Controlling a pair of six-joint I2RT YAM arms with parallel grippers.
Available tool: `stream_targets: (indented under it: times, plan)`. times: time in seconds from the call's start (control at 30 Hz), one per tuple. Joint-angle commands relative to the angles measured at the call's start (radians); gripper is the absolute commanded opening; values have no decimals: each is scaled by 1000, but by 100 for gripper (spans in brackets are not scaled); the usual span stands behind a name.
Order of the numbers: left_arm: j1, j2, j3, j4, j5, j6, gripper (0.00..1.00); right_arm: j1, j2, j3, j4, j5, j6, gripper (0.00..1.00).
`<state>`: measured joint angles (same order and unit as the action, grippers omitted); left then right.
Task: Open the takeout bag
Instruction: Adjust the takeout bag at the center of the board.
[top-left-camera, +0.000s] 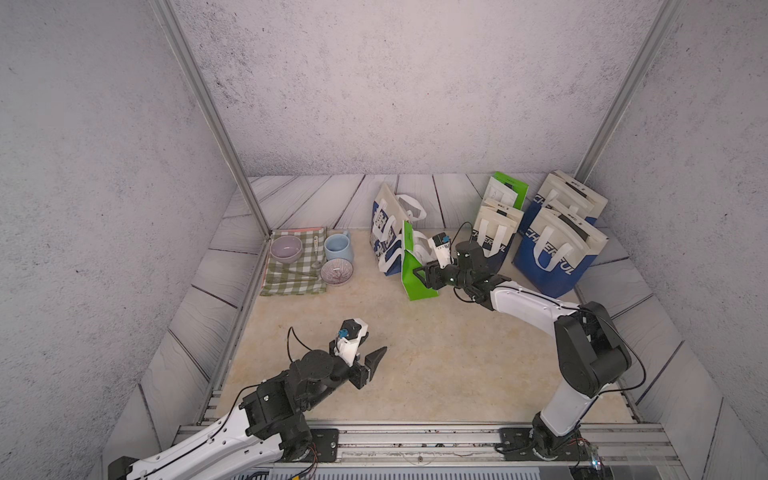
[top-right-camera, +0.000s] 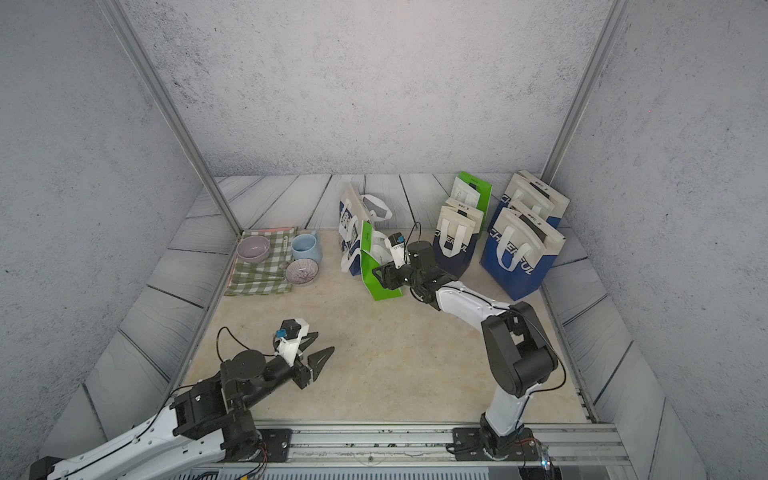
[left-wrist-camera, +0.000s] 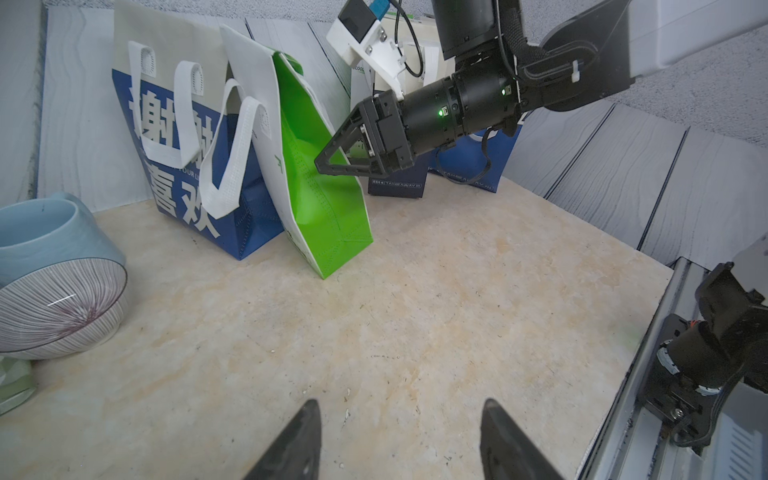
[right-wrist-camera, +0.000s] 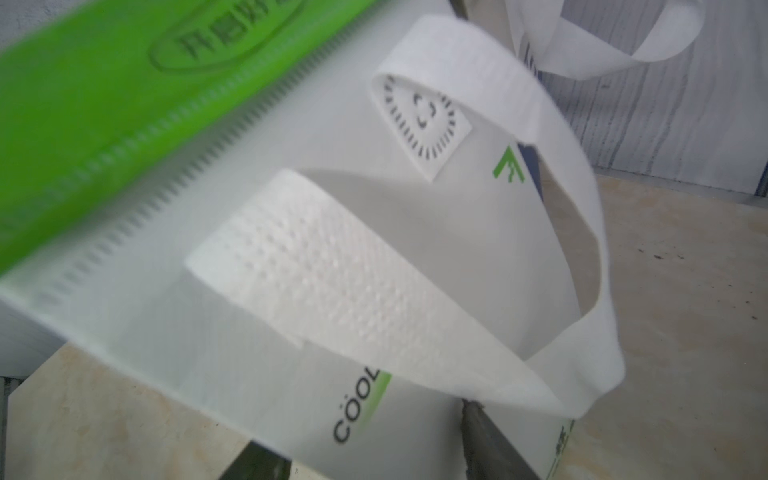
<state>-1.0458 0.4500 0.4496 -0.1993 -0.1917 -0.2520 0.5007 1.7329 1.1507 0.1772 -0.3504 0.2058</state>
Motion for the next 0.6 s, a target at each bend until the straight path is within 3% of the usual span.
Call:
stream_targets:
  times: [0.0, 0.17, 0.27, 0.57]
  plan:
    - [-3, -4, -9, -2, -10, -4, 61, -1, 22, 24, 17, 14, 1, 58]
    - [-4, -4, -11, -5, -11, -6, 61, 0, -14, -13, 44, 11, 34, 27]
    - [-2, -5, -14, -3, -13, -6, 61, 0, -50, -64, 90, 17, 52, 14]
    - [-3, -1, -11, 0, -10, -8, 62, 4, -153, -154, 115, 7, 133, 4]
